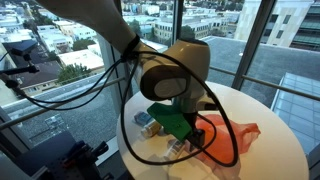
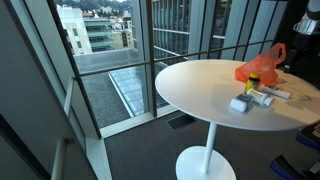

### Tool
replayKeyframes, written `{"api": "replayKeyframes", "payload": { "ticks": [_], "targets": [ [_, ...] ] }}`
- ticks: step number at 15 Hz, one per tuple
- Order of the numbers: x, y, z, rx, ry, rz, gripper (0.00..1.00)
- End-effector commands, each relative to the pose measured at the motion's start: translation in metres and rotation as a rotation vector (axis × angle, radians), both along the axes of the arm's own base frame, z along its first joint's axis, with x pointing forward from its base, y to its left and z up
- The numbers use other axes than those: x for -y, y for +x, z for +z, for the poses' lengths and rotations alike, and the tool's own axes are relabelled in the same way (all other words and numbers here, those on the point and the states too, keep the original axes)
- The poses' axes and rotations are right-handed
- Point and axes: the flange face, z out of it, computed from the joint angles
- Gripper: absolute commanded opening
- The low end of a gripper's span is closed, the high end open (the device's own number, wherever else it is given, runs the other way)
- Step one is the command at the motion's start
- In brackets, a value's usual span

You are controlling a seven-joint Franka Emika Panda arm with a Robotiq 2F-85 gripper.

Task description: Remove the white bottle from the orange plastic bag

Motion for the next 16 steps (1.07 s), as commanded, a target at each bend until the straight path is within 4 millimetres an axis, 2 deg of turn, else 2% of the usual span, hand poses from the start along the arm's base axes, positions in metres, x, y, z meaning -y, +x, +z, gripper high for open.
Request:
{"api": "replayKeyframes", "payload": {
  "ticks": [1,5,7,12,16],
  "targets": [
    [-0.005,-0.006,0.044,0.026,0.014,0.006,1.0],
    [-0.016,-0.004,0.081,0.072,0.017,0.078,1.0],
    [-0.027,0.001,0.093,0.081,0.007,0.101,1.0],
    [-0.06,0.011,0.108,0.105,0.027,0.117,1.0],
    [-0.077,0.011,0.112,0.081,0.065,0.118,1.0]
  ]
}}
